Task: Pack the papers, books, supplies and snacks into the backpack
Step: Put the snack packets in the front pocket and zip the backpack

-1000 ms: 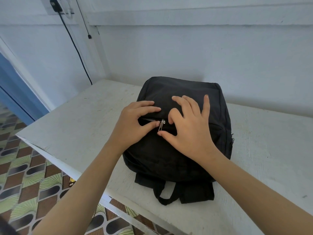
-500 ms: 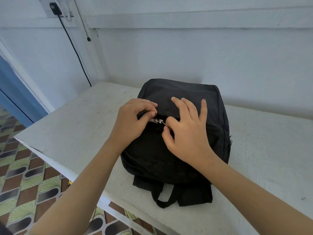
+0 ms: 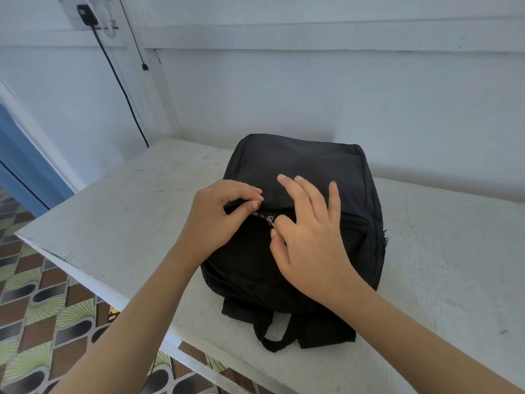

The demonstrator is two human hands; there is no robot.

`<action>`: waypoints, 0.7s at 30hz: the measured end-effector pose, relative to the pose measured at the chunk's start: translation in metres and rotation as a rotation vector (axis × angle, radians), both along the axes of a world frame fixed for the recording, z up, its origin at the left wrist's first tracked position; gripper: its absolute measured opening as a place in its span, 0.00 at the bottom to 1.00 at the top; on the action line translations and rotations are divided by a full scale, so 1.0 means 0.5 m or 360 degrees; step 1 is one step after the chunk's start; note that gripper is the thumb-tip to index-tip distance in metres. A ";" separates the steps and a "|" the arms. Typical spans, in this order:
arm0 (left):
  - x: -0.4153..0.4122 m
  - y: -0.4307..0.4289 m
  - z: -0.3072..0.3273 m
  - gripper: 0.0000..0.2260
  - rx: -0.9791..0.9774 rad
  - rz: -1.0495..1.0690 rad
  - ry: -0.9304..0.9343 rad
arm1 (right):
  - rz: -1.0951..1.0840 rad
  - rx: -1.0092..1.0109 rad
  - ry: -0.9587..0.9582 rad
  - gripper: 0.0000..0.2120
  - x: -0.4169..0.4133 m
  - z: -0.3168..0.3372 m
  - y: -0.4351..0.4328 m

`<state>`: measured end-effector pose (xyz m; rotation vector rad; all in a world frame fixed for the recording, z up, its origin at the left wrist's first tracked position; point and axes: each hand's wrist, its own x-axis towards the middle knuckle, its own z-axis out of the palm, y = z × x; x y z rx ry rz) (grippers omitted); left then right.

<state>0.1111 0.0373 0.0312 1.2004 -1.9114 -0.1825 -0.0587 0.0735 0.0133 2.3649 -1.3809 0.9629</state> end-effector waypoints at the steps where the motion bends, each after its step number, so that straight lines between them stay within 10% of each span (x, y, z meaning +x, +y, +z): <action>1: 0.001 0.008 -0.001 0.09 -0.0020 0.0047 0.0019 | -0.0011 0.0001 0.0018 0.14 0.003 -0.001 -0.001; 13: -0.040 0.086 0.003 0.11 0.0388 0.0437 -0.0270 | 0.0138 0.0165 -0.0094 0.06 -0.023 0.005 0.004; 21: -0.063 0.073 -0.005 0.12 0.0228 0.0601 -0.0637 | -0.0084 0.0157 0.0127 0.23 -0.077 0.008 -0.064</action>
